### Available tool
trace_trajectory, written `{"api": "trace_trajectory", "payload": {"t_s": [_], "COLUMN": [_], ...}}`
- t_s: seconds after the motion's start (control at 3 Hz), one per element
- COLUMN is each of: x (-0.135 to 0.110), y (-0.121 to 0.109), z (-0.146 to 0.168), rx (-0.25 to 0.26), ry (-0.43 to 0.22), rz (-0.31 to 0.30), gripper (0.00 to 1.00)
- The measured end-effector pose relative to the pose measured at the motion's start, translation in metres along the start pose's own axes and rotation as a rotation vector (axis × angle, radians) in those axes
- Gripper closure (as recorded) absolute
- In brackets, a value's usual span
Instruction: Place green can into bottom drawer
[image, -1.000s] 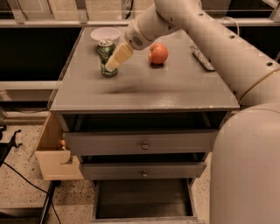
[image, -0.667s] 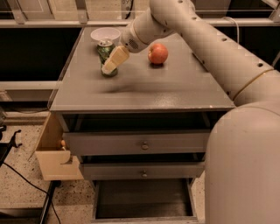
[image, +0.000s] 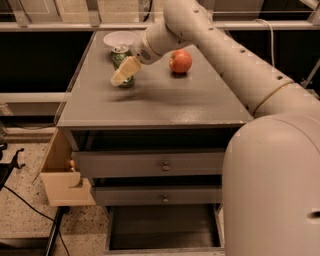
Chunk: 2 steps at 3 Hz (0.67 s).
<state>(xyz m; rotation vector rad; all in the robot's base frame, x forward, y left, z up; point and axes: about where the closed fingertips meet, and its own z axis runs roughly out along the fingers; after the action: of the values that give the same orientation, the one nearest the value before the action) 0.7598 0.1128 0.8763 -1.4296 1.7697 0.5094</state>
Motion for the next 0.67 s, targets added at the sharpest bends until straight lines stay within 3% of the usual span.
{"api": "trace_trajectory", "payload": {"t_s": [0.33,0.67], "x": [-0.0036,-0.0036], "y": [-0.0027,-0.0027], "z": [0.0070,0.0070], "rx": [0.004,0.004], "ry": [-0.015,-0.015], "rz": [0.004,0.004], "gripper": [0.00,0.19]}}
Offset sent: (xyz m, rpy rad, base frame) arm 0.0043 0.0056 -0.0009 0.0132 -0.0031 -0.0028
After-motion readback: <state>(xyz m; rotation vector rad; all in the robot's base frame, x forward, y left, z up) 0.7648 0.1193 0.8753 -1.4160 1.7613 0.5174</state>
